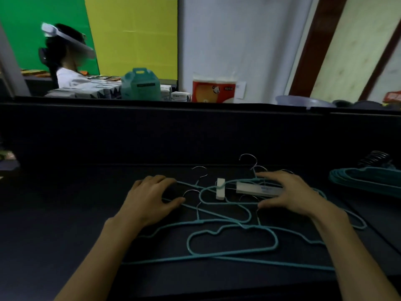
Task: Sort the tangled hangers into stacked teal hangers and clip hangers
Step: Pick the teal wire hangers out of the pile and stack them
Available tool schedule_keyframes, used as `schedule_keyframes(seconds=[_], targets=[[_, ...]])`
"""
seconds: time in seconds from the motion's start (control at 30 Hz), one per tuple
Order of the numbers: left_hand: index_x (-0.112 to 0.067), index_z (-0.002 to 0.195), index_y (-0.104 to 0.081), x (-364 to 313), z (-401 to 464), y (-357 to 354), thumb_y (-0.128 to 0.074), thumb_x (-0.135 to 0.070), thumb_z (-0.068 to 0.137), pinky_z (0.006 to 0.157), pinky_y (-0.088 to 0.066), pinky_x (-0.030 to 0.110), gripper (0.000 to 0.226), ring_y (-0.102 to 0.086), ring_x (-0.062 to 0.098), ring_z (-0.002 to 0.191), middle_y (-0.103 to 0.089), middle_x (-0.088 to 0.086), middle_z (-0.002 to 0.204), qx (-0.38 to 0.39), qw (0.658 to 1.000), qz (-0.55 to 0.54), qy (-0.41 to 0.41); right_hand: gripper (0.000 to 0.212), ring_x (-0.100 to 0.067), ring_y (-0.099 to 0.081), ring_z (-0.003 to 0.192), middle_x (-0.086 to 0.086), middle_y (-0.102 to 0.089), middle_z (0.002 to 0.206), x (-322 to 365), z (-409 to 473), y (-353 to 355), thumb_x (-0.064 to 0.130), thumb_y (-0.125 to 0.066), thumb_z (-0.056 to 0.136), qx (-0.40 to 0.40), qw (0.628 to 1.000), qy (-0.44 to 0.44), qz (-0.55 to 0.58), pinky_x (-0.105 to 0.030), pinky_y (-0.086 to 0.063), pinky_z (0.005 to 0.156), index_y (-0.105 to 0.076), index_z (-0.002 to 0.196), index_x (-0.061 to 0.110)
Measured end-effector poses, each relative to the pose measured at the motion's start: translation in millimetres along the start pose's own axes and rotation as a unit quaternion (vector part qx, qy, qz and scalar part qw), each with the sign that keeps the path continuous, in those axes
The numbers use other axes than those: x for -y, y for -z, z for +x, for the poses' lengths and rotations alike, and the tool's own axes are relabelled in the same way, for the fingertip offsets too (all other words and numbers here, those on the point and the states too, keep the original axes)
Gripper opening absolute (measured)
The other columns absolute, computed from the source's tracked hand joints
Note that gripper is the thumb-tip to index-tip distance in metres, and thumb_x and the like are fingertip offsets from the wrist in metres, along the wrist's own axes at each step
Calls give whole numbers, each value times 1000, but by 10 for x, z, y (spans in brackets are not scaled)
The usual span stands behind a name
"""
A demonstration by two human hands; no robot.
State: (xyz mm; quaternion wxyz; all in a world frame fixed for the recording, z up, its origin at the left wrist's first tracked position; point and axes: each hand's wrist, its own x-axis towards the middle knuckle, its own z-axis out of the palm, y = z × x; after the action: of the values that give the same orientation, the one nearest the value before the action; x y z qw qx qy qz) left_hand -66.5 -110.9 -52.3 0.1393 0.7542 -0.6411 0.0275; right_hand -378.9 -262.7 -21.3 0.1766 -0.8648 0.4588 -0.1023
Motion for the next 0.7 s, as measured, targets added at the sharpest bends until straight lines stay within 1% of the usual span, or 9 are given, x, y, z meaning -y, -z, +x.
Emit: schedule_keyframes(seconds=[0.07,0.13,0.2,0.3,0.37,0.43,0.5,0.53,0.7], targets=[[-34,134,-43,82,73,-1,-36,-79,75,104,-32,34,75,-41,13,125,-45,-9,138,22,999,-8,-22,85,-17,-40,126,8,-47,130,89,-25,-1,59,-79,57,-33,999,-4,8,-33,-36,101,-41,133,49],[-35,135,-41,171,118,-3,-43,-76,76,105,-30,34,72,-38,13,127,-42,-9,140,45,998,-19,-44,84,-18,-39,125,9,-47,127,207,-76,-9,61,-77,57,-63,998,-10,6,-36,-36,102,-42,132,50],[-37,136,-39,267,148,-6,-37,-85,66,107,-28,34,85,-34,12,130,-39,-9,143,75,995,-31,-63,83,-19,-40,122,10,-46,125,347,-142,-30,61,-77,57,-93,996,-14,-1,-36,-36,101,-43,133,47],[-40,138,-34,369,228,-43,-14,-99,45,110,-25,37,112,-29,13,134,-33,-8,147,100,990,-42,-89,80,-17,-38,120,9,-45,126,524,-286,-92,58,-77,61,-122,992,-43,-11,-33,-34,97,-43,133,46],[-40,138,-34,379,297,-46,-13,-99,42,110,-25,37,114,-28,13,135,-32,-8,147,101,988,-48,-109,81,-16,-37,119,10,-42,125,584,-417,-146,61,-74,62,-128,989,-65,-16,-32,-36,95,-40,134,48],[-39,138,-34,337,337,-24,-24,-96,48,109,-26,36,106,-29,12,135,-33,-10,147,106,984,-60,-127,83,-16,-35,117,9,-39,124,620,-543,-195,63,-72,63,-133,987,-89,-34,-31,-38,93,-37,136,47],[-36,139,-36,283,351,-19,-43,-83,62,107,-28,33,90,-33,12,133,-35,-11,147,119,980,-80,-140,84,-15,-34,116,9,-38,121,656,-656,-237,64,-70,63,-140,983,-104,-51,-31,-38,93,-36,137,46],[-35,139,-37,272,356,-34,-48,-79,66,106,-30,31,86,-35,11,132,-37,-10,146,122,978,-91,-146,84,-14,-33,115,9,-37,120,675,-709,-259,65,-69,63,-143,982,-110,-53,-31,-38,94,-36,138,45],[-33,137,-40,280,425,-75,-55,-71,72,103,-37,31,78,-41,14,127,-44,-7,141,118,975,-101,-158,84,-11,-29,116,13,-35,119,702,-931,-344,65,-68,63,-160,977,-135,-34,-36,-40,94,-38,139,43]])
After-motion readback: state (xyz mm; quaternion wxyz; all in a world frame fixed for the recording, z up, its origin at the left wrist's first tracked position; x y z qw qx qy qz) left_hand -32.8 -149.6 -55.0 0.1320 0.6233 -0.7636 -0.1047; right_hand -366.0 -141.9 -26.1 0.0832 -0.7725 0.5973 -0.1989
